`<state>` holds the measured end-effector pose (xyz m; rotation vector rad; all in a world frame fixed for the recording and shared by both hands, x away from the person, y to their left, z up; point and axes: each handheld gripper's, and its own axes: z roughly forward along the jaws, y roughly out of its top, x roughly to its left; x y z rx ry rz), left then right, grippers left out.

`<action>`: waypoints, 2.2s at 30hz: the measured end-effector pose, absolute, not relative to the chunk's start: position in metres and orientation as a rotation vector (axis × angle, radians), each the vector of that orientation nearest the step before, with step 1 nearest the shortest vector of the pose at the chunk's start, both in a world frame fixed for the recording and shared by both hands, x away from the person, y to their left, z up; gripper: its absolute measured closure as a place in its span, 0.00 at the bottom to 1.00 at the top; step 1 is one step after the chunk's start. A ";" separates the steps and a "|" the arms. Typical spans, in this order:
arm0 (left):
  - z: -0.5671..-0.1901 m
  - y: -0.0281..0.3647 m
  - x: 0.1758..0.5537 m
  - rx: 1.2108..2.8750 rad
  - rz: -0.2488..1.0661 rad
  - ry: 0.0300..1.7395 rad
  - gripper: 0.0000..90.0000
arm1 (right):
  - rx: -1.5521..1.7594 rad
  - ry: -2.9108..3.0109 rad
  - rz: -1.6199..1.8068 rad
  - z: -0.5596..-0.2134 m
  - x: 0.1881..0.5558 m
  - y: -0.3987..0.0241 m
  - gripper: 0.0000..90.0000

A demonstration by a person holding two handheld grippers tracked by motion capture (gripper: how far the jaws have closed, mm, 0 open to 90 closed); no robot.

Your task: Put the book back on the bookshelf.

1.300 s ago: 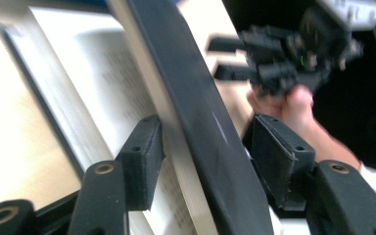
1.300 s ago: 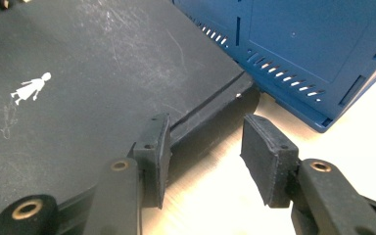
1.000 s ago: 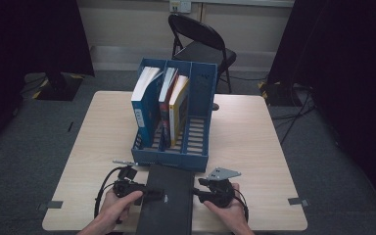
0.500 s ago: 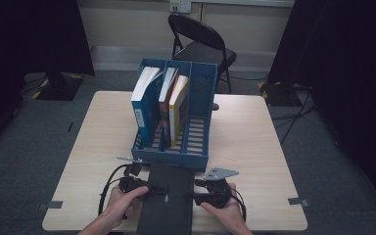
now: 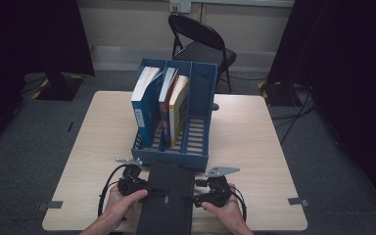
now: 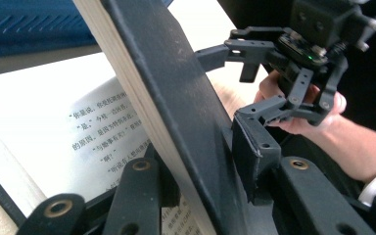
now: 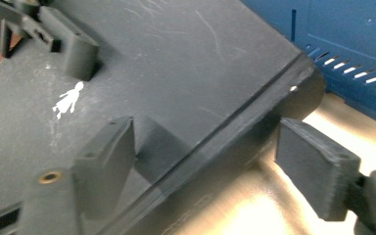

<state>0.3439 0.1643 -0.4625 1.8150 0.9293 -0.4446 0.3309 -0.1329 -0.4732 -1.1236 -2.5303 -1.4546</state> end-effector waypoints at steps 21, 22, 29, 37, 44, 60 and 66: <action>-0.439 0.160 0.323 1.860 -0.299 0.709 0.76 | -1.088 -2.264 -1.501 -0.473 0.340 -0.144 0.17; -0.438 0.160 0.322 1.857 -0.296 0.701 0.77 | -1.090 -2.254 -1.516 -0.471 0.338 -0.145 0.19; -0.422 0.163 0.316 1.831 -0.251 0.629 0.80 | -1.050 -2.238 -1.662 -0.446 0.333 -0.152 0.34; -0.407 0.158 0.321 1.809 -0.197 0.577 0.80 | -1.013 -2.299 -1.732 -0.421 0.334 -0.158 0.36; -0.392 0.152 0.327 1.820 -0.061 0.538 0.81 | -0.994 -2.402 -1.886 -0.389 0.333 -0.165 0.45; -0.405 0.165 0.315 1.833 0.045 0.565 0.61 | -0.839 -2.524 -1.916 -0.384 0.314 -0.159 0.51; -0.406 0.192 0.311 1.796 0.089 0.653 0.54 | -0.783 -2.568 -1.854 -0.389 0.314 -0.147 0.50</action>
